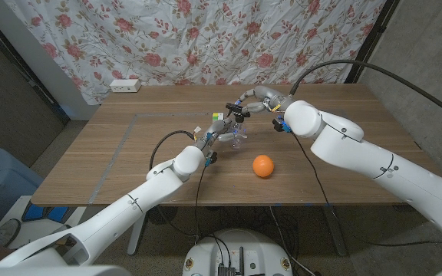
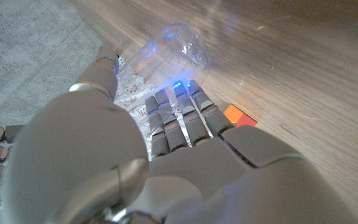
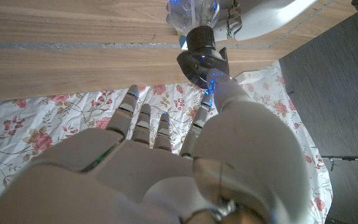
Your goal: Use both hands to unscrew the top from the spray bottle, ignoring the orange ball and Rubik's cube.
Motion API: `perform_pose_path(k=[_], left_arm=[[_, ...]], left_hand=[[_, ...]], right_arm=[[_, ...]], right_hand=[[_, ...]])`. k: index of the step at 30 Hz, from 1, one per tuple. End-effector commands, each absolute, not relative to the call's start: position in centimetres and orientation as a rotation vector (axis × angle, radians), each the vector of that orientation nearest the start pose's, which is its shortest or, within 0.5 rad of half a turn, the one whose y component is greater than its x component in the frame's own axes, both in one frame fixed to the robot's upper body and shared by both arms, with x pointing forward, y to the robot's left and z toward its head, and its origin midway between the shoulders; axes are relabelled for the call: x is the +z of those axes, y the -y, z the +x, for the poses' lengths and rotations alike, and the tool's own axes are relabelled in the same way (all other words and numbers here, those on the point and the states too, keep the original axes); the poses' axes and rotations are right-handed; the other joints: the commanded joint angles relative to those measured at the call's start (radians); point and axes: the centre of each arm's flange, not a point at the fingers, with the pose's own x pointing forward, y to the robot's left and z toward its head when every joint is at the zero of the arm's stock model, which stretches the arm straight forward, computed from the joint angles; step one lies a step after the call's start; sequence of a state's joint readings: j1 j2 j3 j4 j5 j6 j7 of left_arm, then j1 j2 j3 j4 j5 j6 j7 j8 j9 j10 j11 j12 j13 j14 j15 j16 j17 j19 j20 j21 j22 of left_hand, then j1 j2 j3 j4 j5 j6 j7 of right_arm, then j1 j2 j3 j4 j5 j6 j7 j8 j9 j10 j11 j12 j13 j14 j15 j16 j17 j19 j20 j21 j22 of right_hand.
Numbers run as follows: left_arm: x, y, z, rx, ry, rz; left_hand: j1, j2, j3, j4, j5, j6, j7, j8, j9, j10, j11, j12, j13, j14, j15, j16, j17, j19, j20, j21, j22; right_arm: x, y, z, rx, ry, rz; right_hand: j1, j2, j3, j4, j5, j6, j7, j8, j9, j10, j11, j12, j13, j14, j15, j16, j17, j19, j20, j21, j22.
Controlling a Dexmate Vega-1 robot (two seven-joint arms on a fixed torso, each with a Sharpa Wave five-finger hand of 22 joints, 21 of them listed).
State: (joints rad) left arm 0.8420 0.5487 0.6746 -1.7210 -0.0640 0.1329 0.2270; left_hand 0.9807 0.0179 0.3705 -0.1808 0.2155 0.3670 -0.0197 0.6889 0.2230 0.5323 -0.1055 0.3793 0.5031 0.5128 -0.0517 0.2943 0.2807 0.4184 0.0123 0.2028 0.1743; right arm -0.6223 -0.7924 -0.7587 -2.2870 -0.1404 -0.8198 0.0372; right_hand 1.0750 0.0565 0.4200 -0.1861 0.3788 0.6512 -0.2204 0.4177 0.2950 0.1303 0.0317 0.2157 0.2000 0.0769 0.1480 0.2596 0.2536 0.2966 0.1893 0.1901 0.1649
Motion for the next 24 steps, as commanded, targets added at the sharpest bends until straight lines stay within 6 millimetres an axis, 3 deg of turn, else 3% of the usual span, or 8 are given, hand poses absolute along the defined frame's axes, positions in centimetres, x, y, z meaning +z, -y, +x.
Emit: perform_pose_path(k=[1, 24], left_arm=[[-4.65, -11.36, 59.70, -0.251, 0.562, 0.606], [-4.66, -11.14, 59.80, -0.273, 0.569, 0.607]], left_hand=[[-0.068, 0.086, 0.022, 0.012, 0.002, 0.019, 0.009, 0.009, 0.000, 0.021, -0.011, 0.004, 0.005, 0.009, -0.071, -0.002, 0.006, 0.006, -0.001, 0.000, 0.003], [-0.076, 0.084, 0.020, 0.014, 0.000, 0.022, 0.010, 0.012, -0.001, 0.026, -0.012, 0.003, 0.007, 0.013, -0.070, -0.003, 0.008, 0.007, -0.001, 0.001, 0.003]], right_arm=[[6.90, 11.67, 50.49, 0.167, 0.543, -1.042], [6.57, 11.60, 50.63, 0.159, 0.559, -0.990]], right_hand=[[0.024, 0.004, 0.003, 0.002, -0.005, 0.039, 0.001, 0.017, 0.003, 0.020, -0.013, 0.008, 0.002, 0.010, -0.013, 0.011, 0.006, 0.015, -0.007, 0.007, 0.002], [0.111, 0.017, 0.007, 0.002, -0.015, 0.171, 0.000, 0.070, -0.005, 0.076, -0.057, 0.013, 0.002, 0.034, -0.055, 0.032, 0.019, 0.031, -0.026, 0.002, 0.002]])
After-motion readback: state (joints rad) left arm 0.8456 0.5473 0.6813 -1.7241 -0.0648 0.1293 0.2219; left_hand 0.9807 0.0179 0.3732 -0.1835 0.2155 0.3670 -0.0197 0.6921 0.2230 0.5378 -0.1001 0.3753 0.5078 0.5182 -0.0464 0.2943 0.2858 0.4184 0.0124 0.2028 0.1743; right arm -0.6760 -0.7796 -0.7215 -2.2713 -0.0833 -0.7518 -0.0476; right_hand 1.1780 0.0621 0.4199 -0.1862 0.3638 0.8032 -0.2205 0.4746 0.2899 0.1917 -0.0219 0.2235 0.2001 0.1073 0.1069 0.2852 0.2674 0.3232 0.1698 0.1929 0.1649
